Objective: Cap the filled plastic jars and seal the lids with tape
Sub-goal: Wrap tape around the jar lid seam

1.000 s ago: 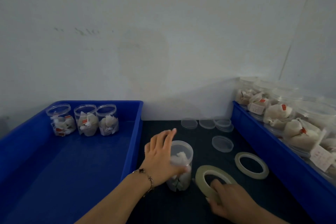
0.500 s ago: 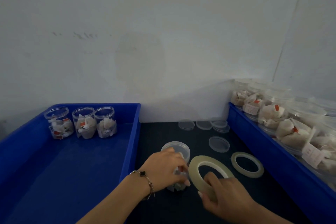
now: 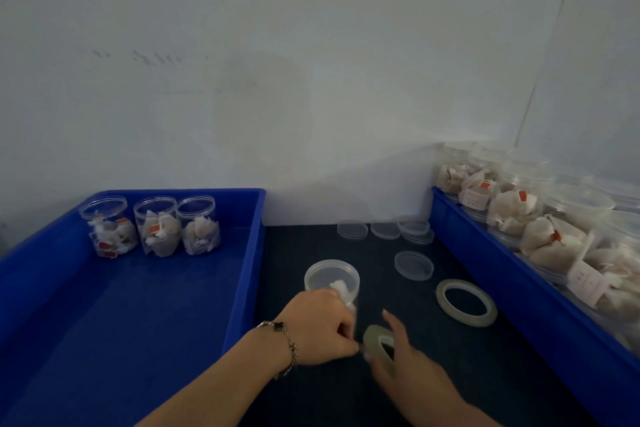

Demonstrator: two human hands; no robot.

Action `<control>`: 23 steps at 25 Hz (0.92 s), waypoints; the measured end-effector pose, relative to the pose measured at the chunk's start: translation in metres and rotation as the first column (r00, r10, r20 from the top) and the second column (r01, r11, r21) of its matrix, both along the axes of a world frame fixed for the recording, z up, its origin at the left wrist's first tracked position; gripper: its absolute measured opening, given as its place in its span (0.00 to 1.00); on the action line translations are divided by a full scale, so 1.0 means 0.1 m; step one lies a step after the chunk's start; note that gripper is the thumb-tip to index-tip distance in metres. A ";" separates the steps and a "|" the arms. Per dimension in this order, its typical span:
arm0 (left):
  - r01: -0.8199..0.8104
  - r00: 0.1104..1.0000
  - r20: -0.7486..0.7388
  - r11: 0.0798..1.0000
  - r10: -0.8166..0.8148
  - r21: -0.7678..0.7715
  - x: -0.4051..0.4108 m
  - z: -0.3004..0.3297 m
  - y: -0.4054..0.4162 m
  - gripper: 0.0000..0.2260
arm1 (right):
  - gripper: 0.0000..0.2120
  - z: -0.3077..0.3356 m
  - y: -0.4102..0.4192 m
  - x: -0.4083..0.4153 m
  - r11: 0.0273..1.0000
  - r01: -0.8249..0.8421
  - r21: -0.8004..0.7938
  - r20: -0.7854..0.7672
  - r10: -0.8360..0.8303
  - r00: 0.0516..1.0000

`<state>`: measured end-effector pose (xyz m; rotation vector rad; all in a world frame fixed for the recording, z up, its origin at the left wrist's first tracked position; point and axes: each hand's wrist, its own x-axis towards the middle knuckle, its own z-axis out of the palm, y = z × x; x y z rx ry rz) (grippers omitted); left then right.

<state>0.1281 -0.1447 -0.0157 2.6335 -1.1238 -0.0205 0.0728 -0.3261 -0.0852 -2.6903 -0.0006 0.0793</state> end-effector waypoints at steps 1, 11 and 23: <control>0.002 1.000 -0.005 0.999 -0.002 0.035 -0.01 -0.01 -0.01 0.09 | 0.41 -0.07 0.01 0.03 1.000 0.009 -0.017 -0.014 -0.009 1.000; -0.136 0.987 0.075 0.989 0.139 -0.050 0.16 0.13 0.18 0.10 | 0.37 0.18 -0.33 0.15 0.985 -0.129 0.115 0.099 0.118 0.988; -0.198 0.973 0.135 0.979 0.189 0.051 0.31 -0.03 0.30 0.11 | 0.48 0.37 -0.22 0.51 0.939 -0.002 -0.344 0.274 0.103 0.956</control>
